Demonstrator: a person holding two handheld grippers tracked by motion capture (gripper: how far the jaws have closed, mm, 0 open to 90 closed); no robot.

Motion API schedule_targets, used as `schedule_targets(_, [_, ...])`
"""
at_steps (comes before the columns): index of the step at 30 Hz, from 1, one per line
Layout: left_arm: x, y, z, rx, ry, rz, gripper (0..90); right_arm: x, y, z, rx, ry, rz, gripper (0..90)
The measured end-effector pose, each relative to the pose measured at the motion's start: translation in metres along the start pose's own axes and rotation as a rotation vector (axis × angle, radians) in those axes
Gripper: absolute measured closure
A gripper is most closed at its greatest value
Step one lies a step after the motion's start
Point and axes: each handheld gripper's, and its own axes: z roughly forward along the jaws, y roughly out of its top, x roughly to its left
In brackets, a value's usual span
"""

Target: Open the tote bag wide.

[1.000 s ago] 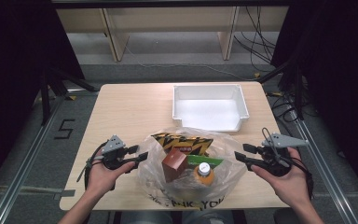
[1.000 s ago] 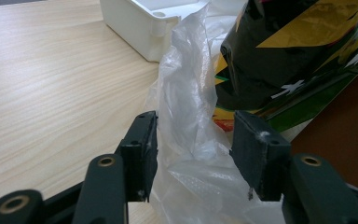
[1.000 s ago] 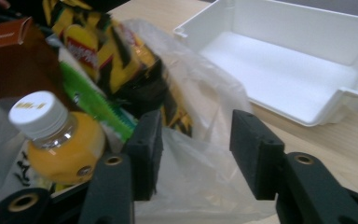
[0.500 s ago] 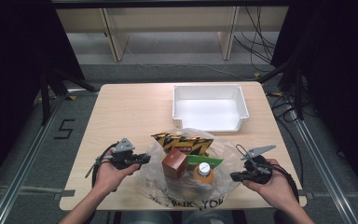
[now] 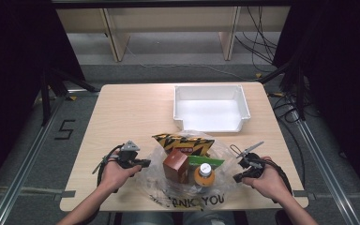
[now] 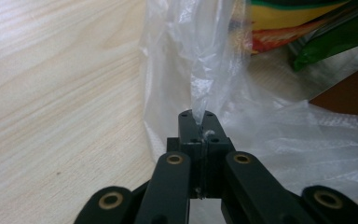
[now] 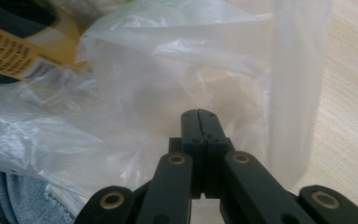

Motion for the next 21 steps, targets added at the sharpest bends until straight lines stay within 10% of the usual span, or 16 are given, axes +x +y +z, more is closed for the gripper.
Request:
schedule_targets(10, [-0.001, 0.001, -0.001, -0.014, 0.030, 0.008, 88.2, -0.001, -0.003, 0.000, -0.028, 0.004, 0.004, 90.0])
schedule_targets(12, [-0.003, 0.005, -0.008, -0.061, 0.031, 0.007, 81.3, 0.002, -0.005, -0.012, -0.075, 0.012, 0.051, 84.6])
schedule_targets(21, [-0.013, 0.015, -0.032, -0.209, 0.048, -0.001, 55.6, 0.022, 0.000, -0.078, -0.359, -0.007, -0.052, 64.1])
